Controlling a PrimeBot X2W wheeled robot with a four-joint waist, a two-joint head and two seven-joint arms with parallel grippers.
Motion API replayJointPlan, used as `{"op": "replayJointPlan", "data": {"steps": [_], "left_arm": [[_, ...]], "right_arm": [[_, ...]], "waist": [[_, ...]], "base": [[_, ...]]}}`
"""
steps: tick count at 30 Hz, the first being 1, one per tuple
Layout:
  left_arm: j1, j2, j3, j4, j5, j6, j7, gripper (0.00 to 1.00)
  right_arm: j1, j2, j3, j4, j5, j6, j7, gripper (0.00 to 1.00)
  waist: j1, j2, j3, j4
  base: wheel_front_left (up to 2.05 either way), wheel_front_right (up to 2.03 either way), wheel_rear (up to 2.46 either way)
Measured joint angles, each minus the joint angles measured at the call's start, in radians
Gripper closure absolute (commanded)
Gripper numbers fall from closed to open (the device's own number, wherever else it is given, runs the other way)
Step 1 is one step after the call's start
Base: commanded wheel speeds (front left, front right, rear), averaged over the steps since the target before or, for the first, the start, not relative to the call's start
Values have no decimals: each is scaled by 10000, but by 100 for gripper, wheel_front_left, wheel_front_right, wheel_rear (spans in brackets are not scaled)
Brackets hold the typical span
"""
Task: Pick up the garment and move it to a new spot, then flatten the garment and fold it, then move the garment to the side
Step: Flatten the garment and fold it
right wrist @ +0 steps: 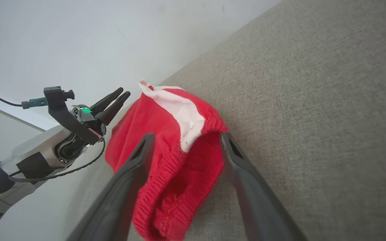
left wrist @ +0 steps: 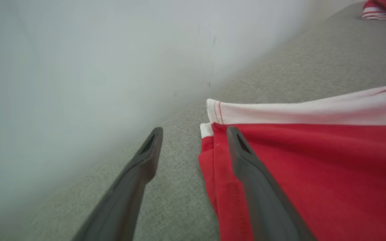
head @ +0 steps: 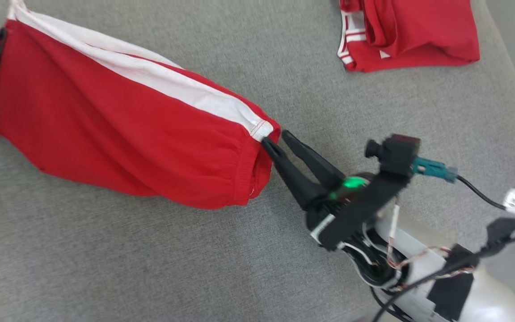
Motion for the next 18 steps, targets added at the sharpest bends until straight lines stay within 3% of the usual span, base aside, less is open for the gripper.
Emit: {"op": "replayJointPlan", "data": {"steps": [8,12,18], "left_arm": [[964,165,656,-650,-190,351,-203,0],[1800,347,1231,-1561,-161,736,-203,0],[3243,403,2092,-2688,-92,1126,-205,0]], "right_arm": [[1013,-763,-669,-508,-886,0,0,0],[1616,-740,-1664,-692,-2153,0,-2,0],[2752,-188,-2999,-867,-4805,0,2,0]], "waist": [[-1,-1,-732,341],[-2,-1,-1087,491],[-2,-1,-1589,772]], "base": [[0,0,0],[0,0,0],[0,0,0]]}}
